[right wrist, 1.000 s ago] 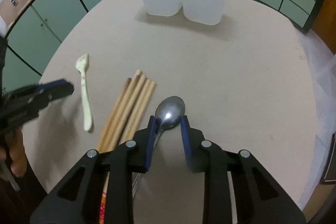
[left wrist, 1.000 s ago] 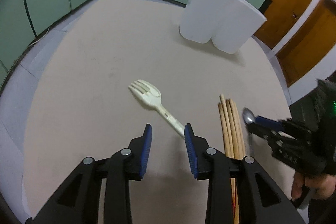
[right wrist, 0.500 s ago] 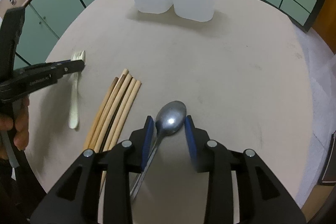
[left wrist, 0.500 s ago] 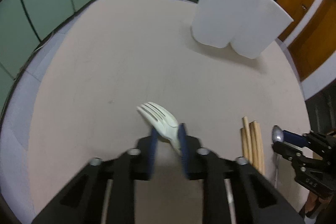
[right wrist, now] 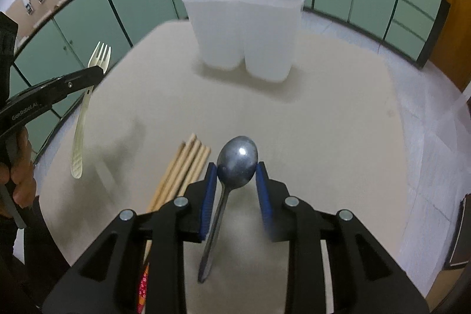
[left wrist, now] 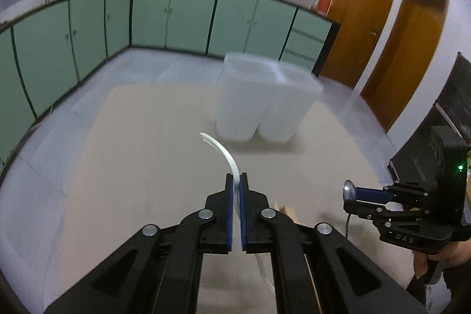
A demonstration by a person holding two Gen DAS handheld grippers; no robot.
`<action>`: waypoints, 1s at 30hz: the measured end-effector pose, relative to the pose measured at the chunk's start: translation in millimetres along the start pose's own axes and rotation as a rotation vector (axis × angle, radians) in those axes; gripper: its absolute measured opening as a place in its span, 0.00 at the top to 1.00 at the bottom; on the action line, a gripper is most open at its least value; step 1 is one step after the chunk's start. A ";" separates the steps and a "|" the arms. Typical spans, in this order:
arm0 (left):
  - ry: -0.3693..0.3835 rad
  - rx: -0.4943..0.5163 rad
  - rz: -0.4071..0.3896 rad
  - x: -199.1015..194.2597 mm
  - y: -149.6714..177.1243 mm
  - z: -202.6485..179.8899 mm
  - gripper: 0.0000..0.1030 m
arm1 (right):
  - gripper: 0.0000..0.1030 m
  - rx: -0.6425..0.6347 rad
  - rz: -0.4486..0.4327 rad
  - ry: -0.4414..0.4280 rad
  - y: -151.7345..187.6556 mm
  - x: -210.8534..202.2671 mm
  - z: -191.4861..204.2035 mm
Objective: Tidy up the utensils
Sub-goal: 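Lift the fork with the left tool while the right tool lifts the spoon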
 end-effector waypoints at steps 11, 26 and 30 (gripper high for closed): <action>0.042 0.039 -0.141 -19.9 -36.2 -27.3 0.96 | 0.98 0.036 -0.093 0.006 -41.7 -18.7 -22.4; 0.010 0.073 -0.096 -13.7 27.4 -9.1 0.96 | 0.80 0.216 0.064 0.016 -8.1 39.8 -100.1; 0.016 0.107 -0.113 -14.2 30.0 -18.9 0.96 | 0.77 0.286 0.105 -0.046 4.2 63.6 -111.7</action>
Point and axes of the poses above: each gripper's, at about its wrist camera, not at the fingertips, and x roughly the way its jaws point, z to its left, y to its underside, the point moved 3 cm from there along x, roughly the way its jaws point, and after that the axes turned 7 degrees about -x, right-handed, at the moved point
